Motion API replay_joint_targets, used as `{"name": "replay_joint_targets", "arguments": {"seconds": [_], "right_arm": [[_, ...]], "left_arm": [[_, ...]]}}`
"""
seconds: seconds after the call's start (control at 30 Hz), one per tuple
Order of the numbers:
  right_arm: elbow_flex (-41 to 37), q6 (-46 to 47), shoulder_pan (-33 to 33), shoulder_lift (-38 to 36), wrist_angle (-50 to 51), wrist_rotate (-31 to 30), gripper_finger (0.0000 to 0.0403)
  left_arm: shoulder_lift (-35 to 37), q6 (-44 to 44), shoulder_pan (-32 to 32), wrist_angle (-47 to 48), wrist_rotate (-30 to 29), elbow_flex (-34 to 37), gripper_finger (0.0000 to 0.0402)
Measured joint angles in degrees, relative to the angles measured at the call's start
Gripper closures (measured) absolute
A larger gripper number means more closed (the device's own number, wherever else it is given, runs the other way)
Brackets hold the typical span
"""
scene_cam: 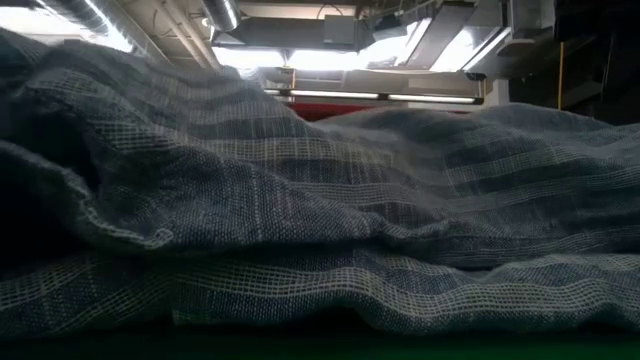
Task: Fold Laundry from Bin
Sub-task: Fold the blue checkered polo shirt
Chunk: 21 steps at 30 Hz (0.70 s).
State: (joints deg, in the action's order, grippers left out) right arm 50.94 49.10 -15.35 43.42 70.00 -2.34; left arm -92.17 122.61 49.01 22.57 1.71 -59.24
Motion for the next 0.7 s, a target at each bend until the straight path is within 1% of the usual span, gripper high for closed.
{"name": "replay_joint_targets", "arguments": {"seconds": [0.07, 0.23, 0.37, 0.47, 0.57, 0.63, 0.7], "right_arm": [[0.0, -0.08, 0.0, 0.0, -0.51, 1.08, 0.0276], [0.0, -3.07, -0.07, 0.0, -5.63, 6.01, 0.0276], [0.0, -4.57, -0.07, 0.92, -11.59, 7.73, 0.0276], [0.0, -5.76, -0.83, 2.63, -13.67, 8.94, 0.0276], [0.0, -5.9, -4.53, 5.12, -14.53, 8.31, 0.0276], [0.0, -5.86, -8.53, 7.44, -15.39, 8.21, 0.0276], [0.0, -5.84, -12.64, 10.17, -16.76, 6.71, 0.0276]], "left_arm": [[-0.65, -0.06, 0.0, 0.05, -1.33, 0.0, 0.0401], [-1.94, -0.11, 0.04, 0.28, -1.57, 0.0, 0.0401], [-2.0, -0.13, 0.17, 0.54, -1.61, 0.0, 0.0401], [-2.0, -0.12, 0.2, 0.73, -1.61, 0.01, 0.0401], [-2.0, -0.12, 0.31, 1.29, -1.62, 0.02, 0.0401], [-2.0, -0.11, 0.31, 1.65, -1.65, 0.04, 0.0401], [-2.0, -0.13, 0.31, 2.17, -2.0, 0.04, 0.0401]]}}
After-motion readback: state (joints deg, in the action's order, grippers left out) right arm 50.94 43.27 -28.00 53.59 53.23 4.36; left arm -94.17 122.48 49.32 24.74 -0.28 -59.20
